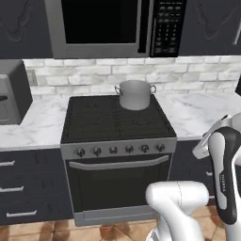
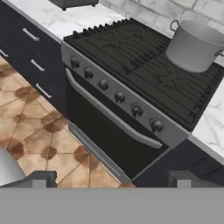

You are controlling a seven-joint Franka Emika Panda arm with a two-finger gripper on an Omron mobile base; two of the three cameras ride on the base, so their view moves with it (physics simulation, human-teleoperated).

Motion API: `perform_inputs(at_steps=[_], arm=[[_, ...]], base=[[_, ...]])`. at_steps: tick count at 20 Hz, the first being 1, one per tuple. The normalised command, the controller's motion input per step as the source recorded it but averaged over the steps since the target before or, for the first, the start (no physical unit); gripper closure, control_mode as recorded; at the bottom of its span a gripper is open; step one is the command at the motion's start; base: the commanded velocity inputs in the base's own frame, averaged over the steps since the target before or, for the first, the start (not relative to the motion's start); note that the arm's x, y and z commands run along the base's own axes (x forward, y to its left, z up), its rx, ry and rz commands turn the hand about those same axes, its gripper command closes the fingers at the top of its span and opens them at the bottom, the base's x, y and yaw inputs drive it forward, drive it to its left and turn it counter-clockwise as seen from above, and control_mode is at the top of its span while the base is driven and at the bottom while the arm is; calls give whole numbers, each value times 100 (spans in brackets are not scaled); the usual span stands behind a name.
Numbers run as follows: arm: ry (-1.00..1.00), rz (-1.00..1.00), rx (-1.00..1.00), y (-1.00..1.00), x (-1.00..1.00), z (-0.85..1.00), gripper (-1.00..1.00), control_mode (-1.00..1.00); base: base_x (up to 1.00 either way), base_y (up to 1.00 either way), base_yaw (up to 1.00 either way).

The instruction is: Move the pot and pan from the stove into the sink.

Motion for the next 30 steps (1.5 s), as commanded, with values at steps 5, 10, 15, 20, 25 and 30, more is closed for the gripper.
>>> perform_inputs(at_steps=[5, 10, 15, 20, 25, 30], arm=[[0, 0, 0, 0, 0, 0, -100, 100], [0, 0, 0, 0, 0, 0, -100, 100], [0, 0, 0, 0, 0, 0, -100, 100], [0, 0, 0, 0, 2, 0, -100, -100], [-1, 0, 11, -10, 78, 11, -100, -100], [-1, -3, 15, -14, 64, 5, -100, -100]], base=[[72, 29, -3], [76, 19, -3], [66, 16, -2], [7, 0, 0], [0, 0, 0], [0, 0, 0]])
